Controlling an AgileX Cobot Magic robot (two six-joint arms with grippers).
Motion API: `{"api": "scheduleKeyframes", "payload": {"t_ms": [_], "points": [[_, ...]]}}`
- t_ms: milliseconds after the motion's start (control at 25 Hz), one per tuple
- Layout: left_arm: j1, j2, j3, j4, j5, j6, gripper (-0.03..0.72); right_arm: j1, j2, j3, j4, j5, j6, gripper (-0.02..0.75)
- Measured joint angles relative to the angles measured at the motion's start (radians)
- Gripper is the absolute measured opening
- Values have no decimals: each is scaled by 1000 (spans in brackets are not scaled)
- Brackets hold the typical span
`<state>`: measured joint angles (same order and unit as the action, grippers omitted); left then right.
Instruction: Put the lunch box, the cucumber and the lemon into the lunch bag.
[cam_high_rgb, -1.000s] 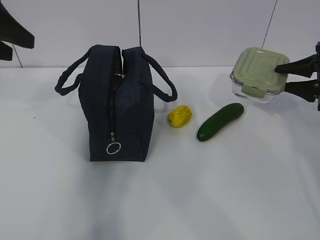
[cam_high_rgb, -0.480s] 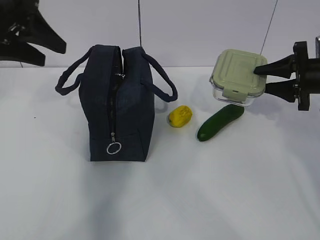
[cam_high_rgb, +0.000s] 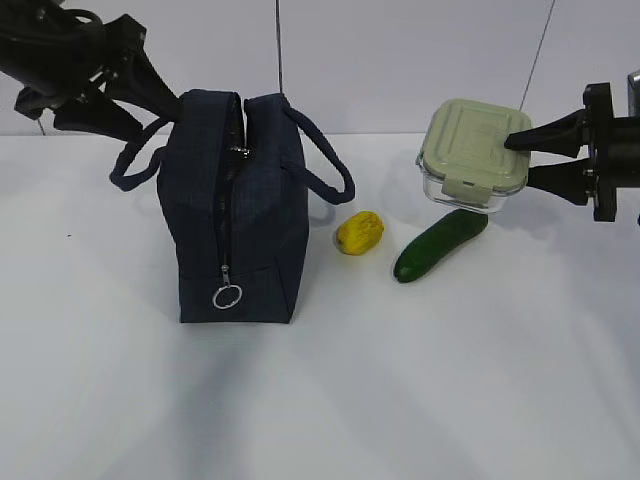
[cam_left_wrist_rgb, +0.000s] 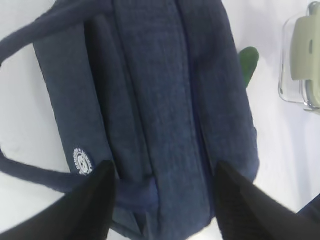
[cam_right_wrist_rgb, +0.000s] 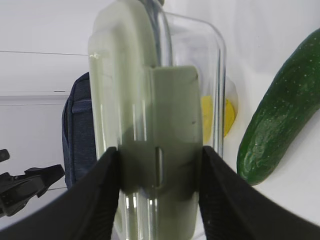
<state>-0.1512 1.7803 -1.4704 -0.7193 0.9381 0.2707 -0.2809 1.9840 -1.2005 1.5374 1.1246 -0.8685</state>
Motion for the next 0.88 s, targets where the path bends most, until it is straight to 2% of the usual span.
{"api": "scheduleKeyframes", "payload": {"t_ms": [600, 880], "points": [[0, 98, -21, 2, 14, -12, 446, 0, 0, 0, 0, 0, 0, 347], [-25, 116, -21, -6, 0, -19, 433, 0, 0, 0, 0, 0, 0, 347]]}}
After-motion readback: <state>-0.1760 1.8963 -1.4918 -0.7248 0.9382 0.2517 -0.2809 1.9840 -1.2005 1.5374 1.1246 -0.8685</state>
